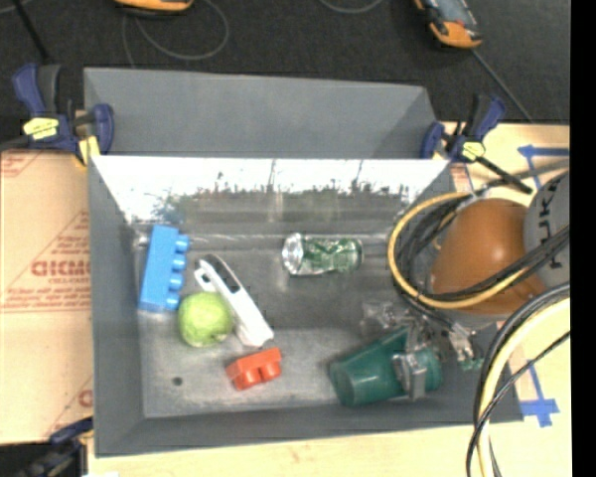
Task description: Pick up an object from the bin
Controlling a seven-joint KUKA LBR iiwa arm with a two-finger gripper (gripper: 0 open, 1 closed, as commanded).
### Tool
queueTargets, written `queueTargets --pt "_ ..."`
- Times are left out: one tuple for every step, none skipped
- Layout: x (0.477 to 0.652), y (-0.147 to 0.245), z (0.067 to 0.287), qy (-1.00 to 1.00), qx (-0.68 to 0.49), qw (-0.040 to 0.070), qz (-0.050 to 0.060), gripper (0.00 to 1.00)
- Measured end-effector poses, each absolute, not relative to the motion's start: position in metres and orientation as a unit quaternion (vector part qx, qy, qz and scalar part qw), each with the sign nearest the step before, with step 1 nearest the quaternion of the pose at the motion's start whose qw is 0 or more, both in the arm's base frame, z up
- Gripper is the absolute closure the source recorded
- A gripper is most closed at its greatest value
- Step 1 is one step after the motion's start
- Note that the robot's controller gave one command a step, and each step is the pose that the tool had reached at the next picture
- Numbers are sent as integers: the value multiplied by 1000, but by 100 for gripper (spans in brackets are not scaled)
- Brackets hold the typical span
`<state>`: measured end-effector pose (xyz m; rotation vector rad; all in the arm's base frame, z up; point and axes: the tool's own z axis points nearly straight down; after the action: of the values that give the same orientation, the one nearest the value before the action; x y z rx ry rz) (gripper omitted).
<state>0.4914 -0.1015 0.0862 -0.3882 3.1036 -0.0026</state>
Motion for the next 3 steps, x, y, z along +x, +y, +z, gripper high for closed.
queueTargets --pt "479 -100 79 984 -180 3 -2 0" --pt "480 -84 77 962 -274 0 -4 0" --pt "483 -63 71 915 -403 3 -1 100"
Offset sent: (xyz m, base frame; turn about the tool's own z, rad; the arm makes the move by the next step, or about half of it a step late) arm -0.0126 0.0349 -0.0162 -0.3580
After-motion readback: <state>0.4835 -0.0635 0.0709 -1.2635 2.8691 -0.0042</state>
